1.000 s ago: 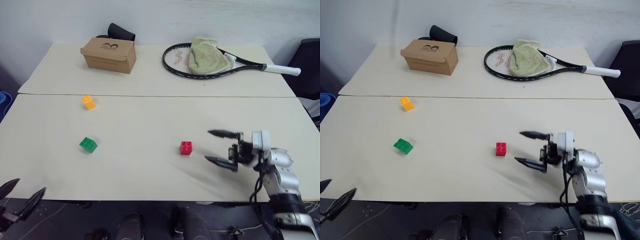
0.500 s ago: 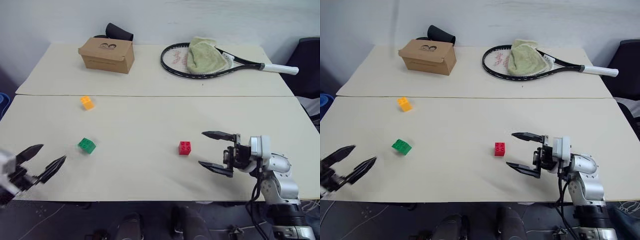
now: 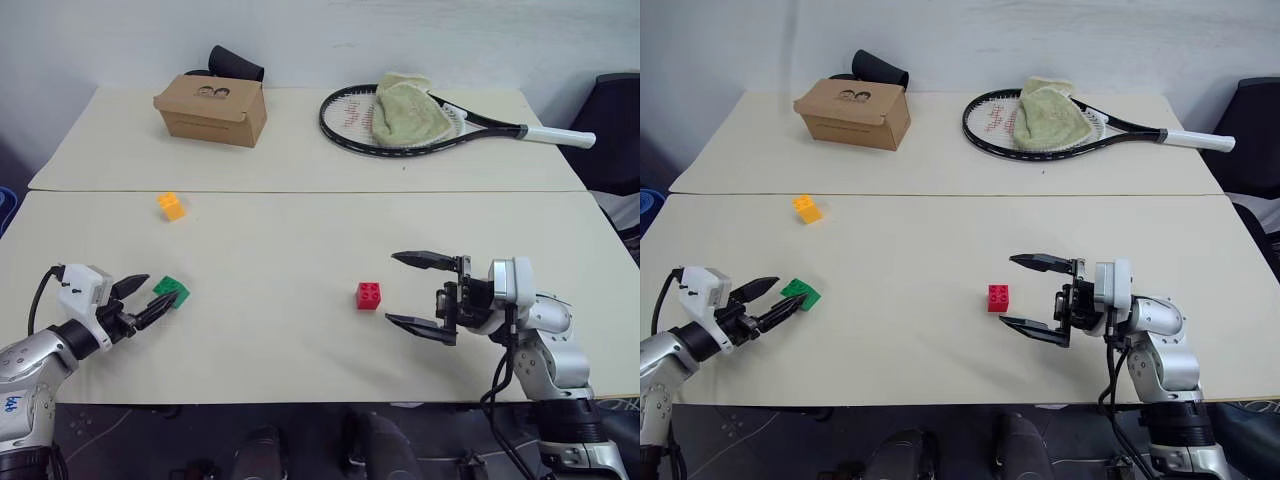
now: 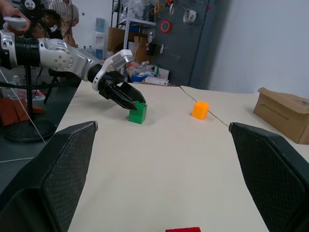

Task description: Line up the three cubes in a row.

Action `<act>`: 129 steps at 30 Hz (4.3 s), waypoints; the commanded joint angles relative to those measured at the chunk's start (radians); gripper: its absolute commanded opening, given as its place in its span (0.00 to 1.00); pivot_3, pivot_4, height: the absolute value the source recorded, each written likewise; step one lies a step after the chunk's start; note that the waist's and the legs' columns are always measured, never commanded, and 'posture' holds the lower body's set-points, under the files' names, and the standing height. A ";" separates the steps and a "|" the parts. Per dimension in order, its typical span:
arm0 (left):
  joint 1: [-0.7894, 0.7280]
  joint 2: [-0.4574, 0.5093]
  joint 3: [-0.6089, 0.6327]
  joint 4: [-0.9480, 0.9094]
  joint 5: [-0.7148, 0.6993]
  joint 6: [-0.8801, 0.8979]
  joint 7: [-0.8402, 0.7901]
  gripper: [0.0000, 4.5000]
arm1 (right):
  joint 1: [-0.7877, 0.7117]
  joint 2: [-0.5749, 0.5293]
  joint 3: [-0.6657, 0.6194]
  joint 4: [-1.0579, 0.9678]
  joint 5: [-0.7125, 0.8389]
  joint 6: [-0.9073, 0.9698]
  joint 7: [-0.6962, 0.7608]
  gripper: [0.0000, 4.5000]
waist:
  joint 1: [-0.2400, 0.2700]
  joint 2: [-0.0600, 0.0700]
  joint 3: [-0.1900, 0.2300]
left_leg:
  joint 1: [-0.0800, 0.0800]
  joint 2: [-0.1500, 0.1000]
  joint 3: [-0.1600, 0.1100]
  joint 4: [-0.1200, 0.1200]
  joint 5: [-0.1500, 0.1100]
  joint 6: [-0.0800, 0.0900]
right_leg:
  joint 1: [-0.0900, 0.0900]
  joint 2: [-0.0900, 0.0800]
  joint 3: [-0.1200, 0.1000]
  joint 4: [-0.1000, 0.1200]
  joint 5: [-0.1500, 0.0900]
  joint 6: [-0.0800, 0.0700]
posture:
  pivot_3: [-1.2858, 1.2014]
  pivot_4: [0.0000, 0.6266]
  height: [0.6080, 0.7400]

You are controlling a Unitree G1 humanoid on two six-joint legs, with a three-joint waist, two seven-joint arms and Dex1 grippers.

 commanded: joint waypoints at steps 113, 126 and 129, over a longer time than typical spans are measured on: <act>-1.125 -0.391 -0.115 1.047 0.359 -0.187 1.183 0.86 | 0.165 0.032 -0.020 -0.146 -0.036 -0.049 -0.303 1.00 | 0.027 -0.009 -0.002 | -0.002 -0.007 0.003 0.005 0.006 -0.001 | 0.001 -0.002 -0.006 0.004 0.005 0.009 | 0.52 0.24 1.00; -1.085 -0.366 -0.126 0.980 0.342 -0.220 1.075 0.33 | 0.197 0.053 -0.024 -0.060 -0.046 -0.129 -0.260 1.00 | 0.028 -0.009 -0.002 | -0.002 -0.007 0.003 0.005 0.006 -0.001 | 0.001 -0.002 -0.006 0.004 0.005 0.009 | 0.52 0.24 1.00; -1.005 -0.331 -0.122 0.774 0.231 -0.213 0.745 0.33 | 0.198 0.052 -0.033 -0.043 -0.047 -0.156 -0.253 1.00 | 0.024 -0.009 -0.002 | -0.002 -0.007 0.004 0.005 0.006 -0.001 | 0.001 -0.002 -0.006 0.004 0.005 0.009 | 0.52 0.24 1.00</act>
